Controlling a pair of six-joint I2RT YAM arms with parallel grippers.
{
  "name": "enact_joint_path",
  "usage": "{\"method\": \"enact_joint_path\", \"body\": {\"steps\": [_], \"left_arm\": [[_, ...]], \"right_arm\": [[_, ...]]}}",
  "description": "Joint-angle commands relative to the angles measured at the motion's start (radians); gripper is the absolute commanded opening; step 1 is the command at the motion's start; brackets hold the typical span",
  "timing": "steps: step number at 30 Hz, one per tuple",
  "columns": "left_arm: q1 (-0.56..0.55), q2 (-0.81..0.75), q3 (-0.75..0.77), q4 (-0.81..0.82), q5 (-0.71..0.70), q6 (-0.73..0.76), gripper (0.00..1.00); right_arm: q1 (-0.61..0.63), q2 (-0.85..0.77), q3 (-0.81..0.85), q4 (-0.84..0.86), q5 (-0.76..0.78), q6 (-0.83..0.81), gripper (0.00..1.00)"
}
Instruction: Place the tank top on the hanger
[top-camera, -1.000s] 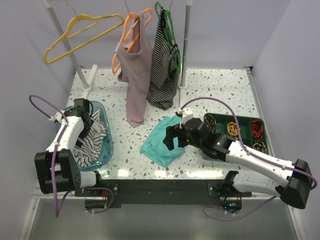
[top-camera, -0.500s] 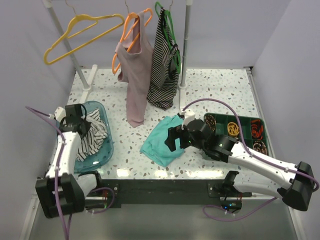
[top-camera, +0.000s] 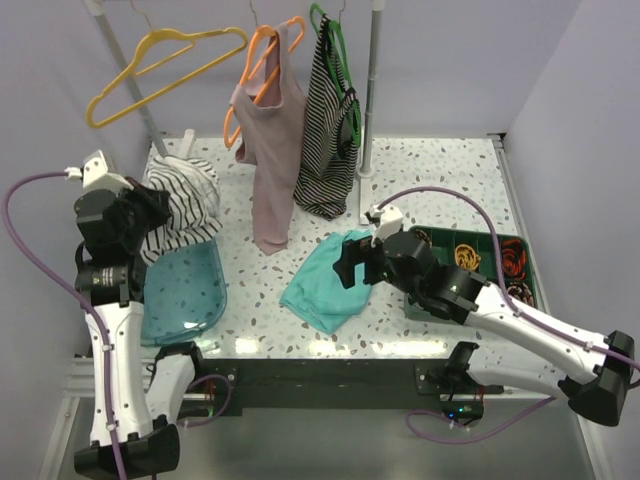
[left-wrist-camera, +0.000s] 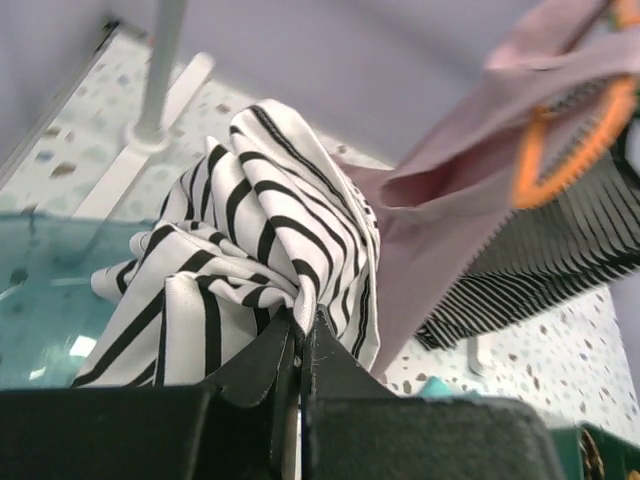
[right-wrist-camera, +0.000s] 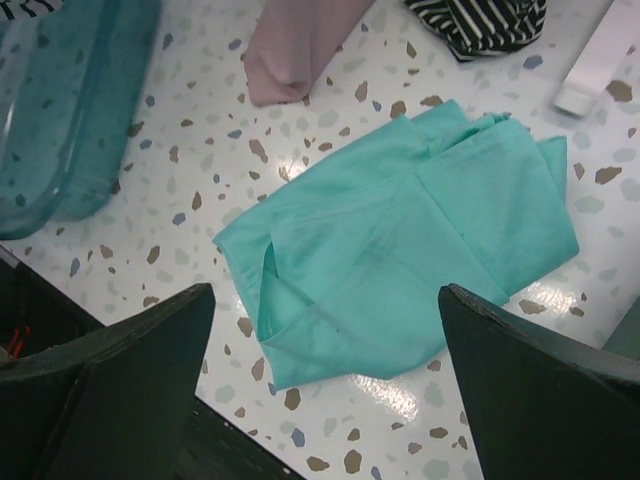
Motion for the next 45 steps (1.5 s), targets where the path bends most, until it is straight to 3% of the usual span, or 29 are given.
{"method": "enact_joint_path", "body": {"steps": [1,8,11,14,16,20,25,27,29,32,35,38,40,41,42,44,45], "left_arm": [[0.006,0.021,0.194,0.062,0.264,0.126,0.0],[-0.03,0.087,0.378,0.146,0.742,0.113,0.0],[-0.098,0.09,0.372,0.195,0.865,0.082,0.0],[-0.162,0.096,0.332,0.192,0.893,0.057,0.0],[-0.224,0.129,0.341,0.107,0.875,0.112,0.0],[-0.4,0.161,0.289,0.01,0.659,0.165,0.0],[-0.714,0.21,0.167,0.086,0.466,0.126,0.0],[-0.846,0.244,0.147,0.091,0.322,0.126,0.0],[-0.905,0.296,0.114,0.115,0.222,0.12,0.0],[-1.006,0.375,0.058,0.162,0.188,0.116,0.0],[-1.124,0.454,-0.014,0.178,0.14,0.113,0.09],[-1.202,0.477,-0.131,0.234,0.122,0.082,0.43],[-1.207,0.431,-0.188,0.257,0.105,0.047,0.73],[-1.207,0.405,-0.198,0.258,0.065,0.031,0.93],[-1.207,0.374,-0.203,0.254,0.027,0.022,1.0],[-1.189,0.301,-0.202,0.214,-0.088,-0.012,1.0],[-1.149,0.282,-0.199,0.196,-0.107,-0.027,0.95]], "right_arm": [[0.003,-0.038,0.088,0.007,0.085,-0.028,0.99],[0.003,-0.069,0.142,-0.02,0.172,-0.048,0.99],[0.003,-0.092,0.167,-0.05,0.223,-0.06,0.99],[0.003,-0.113,0.179,-0.076,0.279,-0.069,0.99],[0.003,-0.121,0.182,-0.093,0.303,-0.074,0.99],[0.003,-0.121,0.18,-0.117,0.333,-0.071,0.99],[0.003,-0.095,0.174,-0.142,0.32,-0.049,0.99],[0.003,-0.084,0.17,-0.142,0.313,-0.04,0.99],[0.003,-0.075,0.164,-0.142,0.31,-0.037,0.99],[0.0,-0.052,0.159,-0.157,0.304,-0.026,0.99],[-0.004,-0.037,0.145,-0.174,0.306,-0.009,0.99],[-0.02,-0.031,0.121,-0.178,0.297,0.008,0.99],[-0.051,-0.025,0.102,-0.168,0.265,0.017,0.99],[-0.066,-0.015,0.098,-0.16,0.214,0.018,0.99],[-0.083,-0.009,0.088,-0.146,0.185,0.023,0.99],[-0.146,0.021,0.076,-0.12,0.107,0.026,0.99],[-0.164,0.04,0.072,-0.096,0.034,0.023,0.99]]}}
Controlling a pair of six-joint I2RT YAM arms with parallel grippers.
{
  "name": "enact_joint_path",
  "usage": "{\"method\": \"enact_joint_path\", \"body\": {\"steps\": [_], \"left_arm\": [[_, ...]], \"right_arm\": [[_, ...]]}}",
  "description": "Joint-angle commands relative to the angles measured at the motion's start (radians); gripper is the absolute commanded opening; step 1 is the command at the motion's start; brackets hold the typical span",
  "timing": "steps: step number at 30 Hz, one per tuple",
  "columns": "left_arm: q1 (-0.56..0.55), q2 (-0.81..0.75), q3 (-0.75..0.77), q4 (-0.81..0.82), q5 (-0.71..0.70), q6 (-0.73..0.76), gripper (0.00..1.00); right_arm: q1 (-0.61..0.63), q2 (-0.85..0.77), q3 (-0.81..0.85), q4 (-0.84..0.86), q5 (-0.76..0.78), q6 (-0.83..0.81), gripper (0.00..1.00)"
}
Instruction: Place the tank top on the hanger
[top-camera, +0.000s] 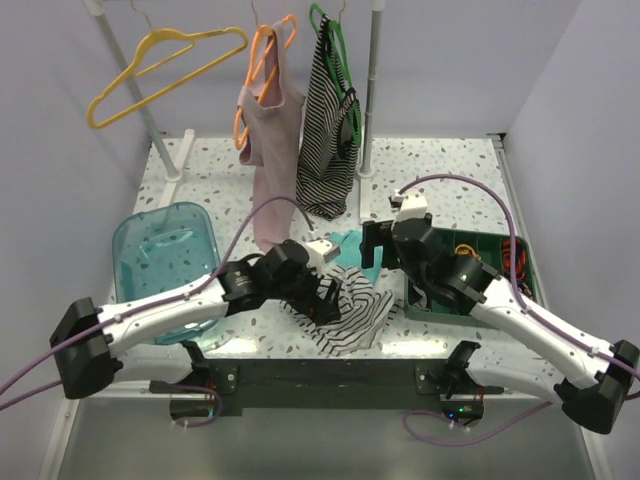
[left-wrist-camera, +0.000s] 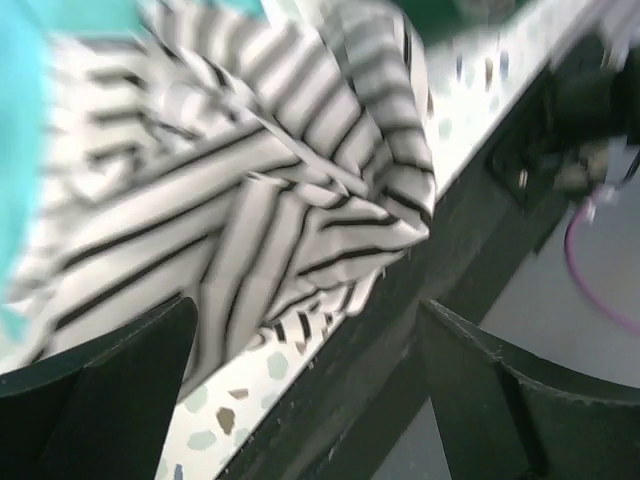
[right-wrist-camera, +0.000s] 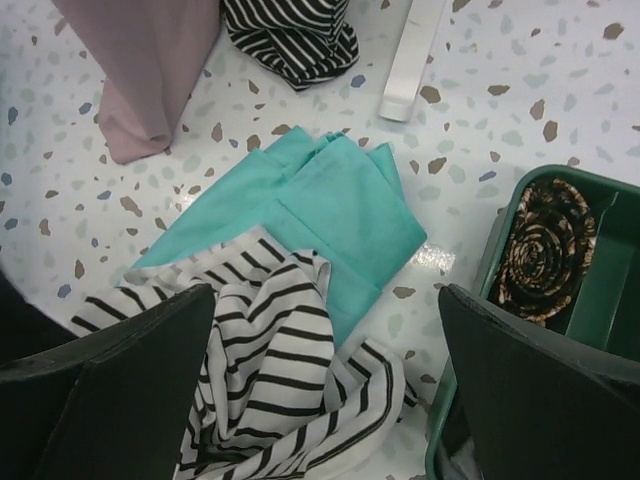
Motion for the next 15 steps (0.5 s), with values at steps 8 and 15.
{"method": "enact_joint_path", "body": {"steps": [8,15], "left_arm": [[0.178,-0.148,-0.001,-0.067,-0.308,-0.152,0.7],[0.179,-0.066,-0.108,0.015,-0.234,-0.183,0.69]], "right_arm": [[-0.099,0.287,0.039,0.142,-0.527,-0.049,0.98],[-0.021,0.413,0.02,0.15,-0.53,-0.019,0.9]]}}
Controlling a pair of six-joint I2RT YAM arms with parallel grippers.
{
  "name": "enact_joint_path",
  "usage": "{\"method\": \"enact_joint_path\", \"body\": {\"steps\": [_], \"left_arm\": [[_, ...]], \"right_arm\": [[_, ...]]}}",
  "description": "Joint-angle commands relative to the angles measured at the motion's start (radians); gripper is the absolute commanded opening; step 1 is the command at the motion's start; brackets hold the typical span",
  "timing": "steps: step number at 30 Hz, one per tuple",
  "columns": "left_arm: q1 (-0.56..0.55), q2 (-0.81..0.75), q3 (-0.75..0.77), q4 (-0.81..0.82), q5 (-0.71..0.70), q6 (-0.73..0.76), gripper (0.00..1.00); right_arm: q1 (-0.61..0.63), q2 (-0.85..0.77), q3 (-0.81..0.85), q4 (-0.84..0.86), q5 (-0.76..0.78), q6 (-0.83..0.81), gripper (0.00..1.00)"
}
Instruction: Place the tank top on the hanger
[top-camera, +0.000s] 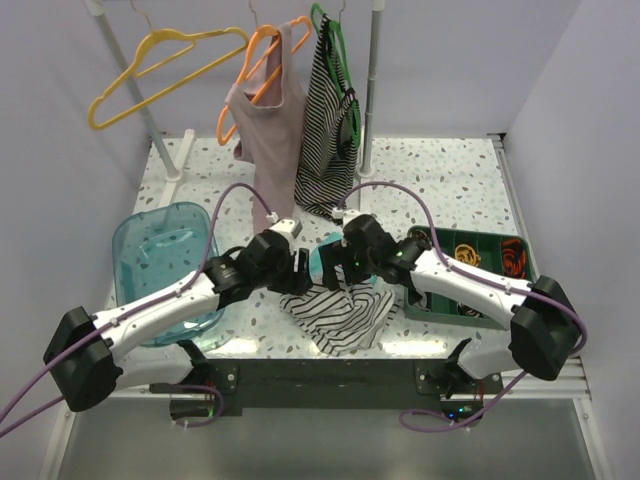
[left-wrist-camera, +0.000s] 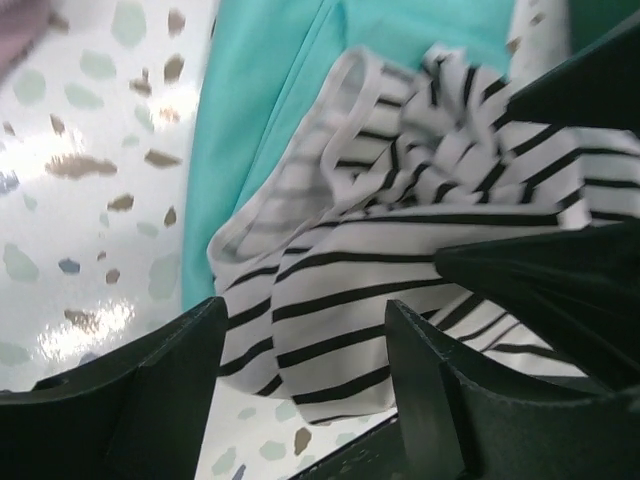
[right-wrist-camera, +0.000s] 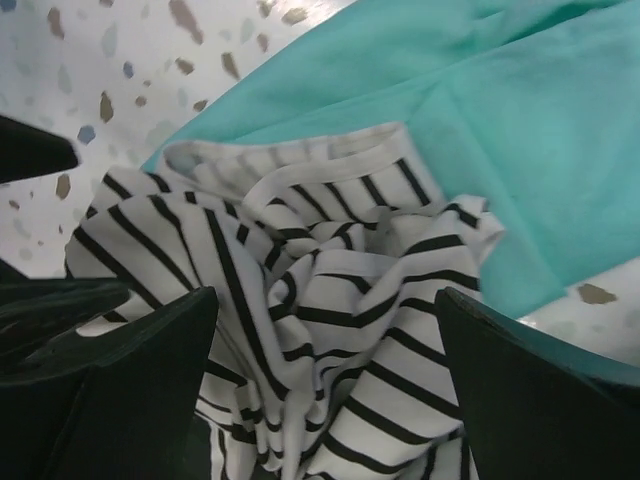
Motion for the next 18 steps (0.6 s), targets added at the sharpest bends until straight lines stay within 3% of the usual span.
{"method": "enact_joint_path", "body": {"steps": [1,4,5,6,7,8,9,11,18], "left_arm": [[0.002,0.036,-0.055,0.052,0.033,-0.043,0.69],[-0.001,0.067,-0.075,0.088,0.06,-0.047,0.63],[-0.002,0.068,-0.08,0.101,0.086,-0.058,0.54],[-0.002,0.068,-0.089,0.111,0.09,-0.065,0.49],[0.0,0.067,-0.092,0.127,0.094,-0.073,0.42],[-0.001,0.068,-0.091,0.133,0.09,-0.082,0.2],[-0.002,0.059,-0.08,0.144,0.091,-0.085,0.12],[-0.002,0.047,-0.04,0.138,0.077,-0.076,0.0],[0.0,0.027,0.411,-0.055,-0.047,0.019,0.0]], "right_arm": [[0.025,0.015,0.012,0.034,-0.051,0.012,0.89],[0.025,0.008,-0.01,0.052,-0.064,0.019,0.8],[0.026,-0.004,-0.01,0.061,-0.075,0.021,0.74],[0.025,-0.009,-0.004,0.064,-0.08,0.021,0.55],[0.025,-0.014,0.004,0.061,-0.083,0.019,0.44],[0.026,-0.018,0.013,0.051,-0.081,0.013,0.33],[0.025,-0.02,0.036,0.045,-0.071,0.009,0.15],[0.026,-0.029,0.073,-0.001,-0.045,-0.011,0.0],[0.023,-0.142,0.35,-0.152,0.138,-0.091,0.0]]}}
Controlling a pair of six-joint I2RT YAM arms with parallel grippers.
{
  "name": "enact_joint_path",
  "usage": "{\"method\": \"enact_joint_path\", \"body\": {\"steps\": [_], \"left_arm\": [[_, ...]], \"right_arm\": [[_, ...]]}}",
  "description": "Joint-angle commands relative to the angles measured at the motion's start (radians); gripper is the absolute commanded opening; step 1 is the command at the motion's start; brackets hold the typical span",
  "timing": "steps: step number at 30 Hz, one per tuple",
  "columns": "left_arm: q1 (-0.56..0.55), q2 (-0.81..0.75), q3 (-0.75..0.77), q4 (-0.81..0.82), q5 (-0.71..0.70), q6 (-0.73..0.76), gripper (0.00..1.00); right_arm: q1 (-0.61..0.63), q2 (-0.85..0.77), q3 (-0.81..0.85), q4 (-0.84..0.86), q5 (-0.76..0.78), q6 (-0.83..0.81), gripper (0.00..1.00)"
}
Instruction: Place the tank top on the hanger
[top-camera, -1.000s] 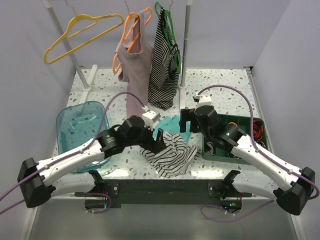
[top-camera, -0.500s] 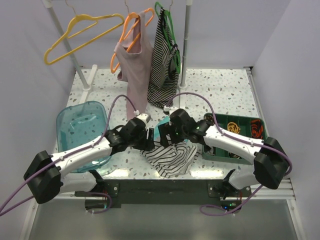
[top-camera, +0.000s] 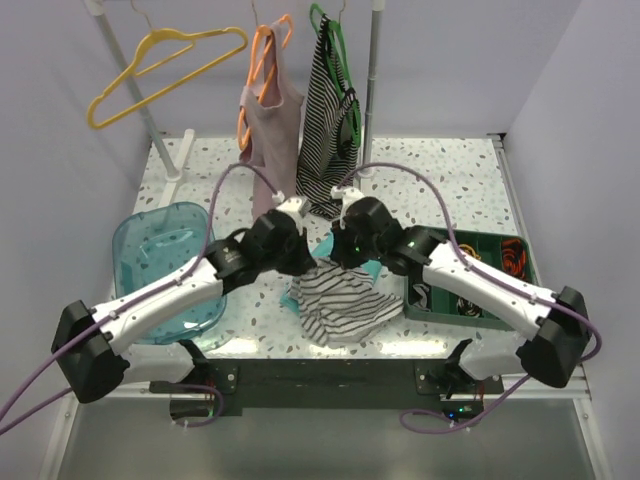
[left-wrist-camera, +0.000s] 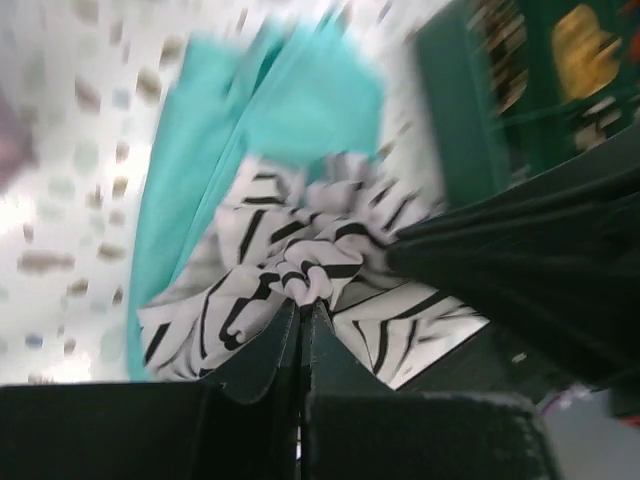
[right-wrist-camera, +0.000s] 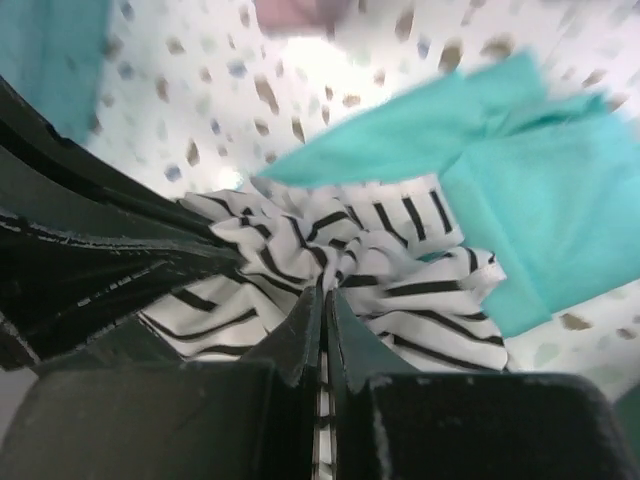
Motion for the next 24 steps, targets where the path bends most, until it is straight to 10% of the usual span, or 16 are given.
{"method": "enact_joint_path", "body": {"steps": [1,10,19,21,22,23,24], "left_arm": [[0.0,-0.04,0.324,-0.035,-0.096,0.076,0.0],[0.002,-0.06,0.532,-0.139,-0.225,0.144,0.0],[0.002,-0.23,-0.018,-0.11,-0.006,-0.003,0.01],[0.002,-0.278,-0.152,-0.085,0.034,-0.023,0.19],[0.002,-0.292,-0.173,-0.084,0.057,-0.04,0.5],[0.003,-0.305,-0.187,-0.082,0.056,-0.042,0.63],[0.002,-0.324,-0.18,-0.087,0.043,-0.042,0.73]], "right_arm": [[-0.003,-0.123,0.227,-0.083,0.17,-0.074,0.0],[-0.003,-0.218,0.286,-0.1,0.254,-0.103,0.0],[0.052,-0.344,-0.255,0.098,-0.019,0.084,0.0],[0.095,-0.344,-0.348,0.144,-0.033,0.112,0.08],[0.102,-0.343,-0.363,0.148,-0.02,0.116,0.21],[0.107,-0.343,-0.375,0.139,-0.003,0.121,0.53],[0.109,-0.346,-0.376,0.135,0.025,0.118,0.63]]}}
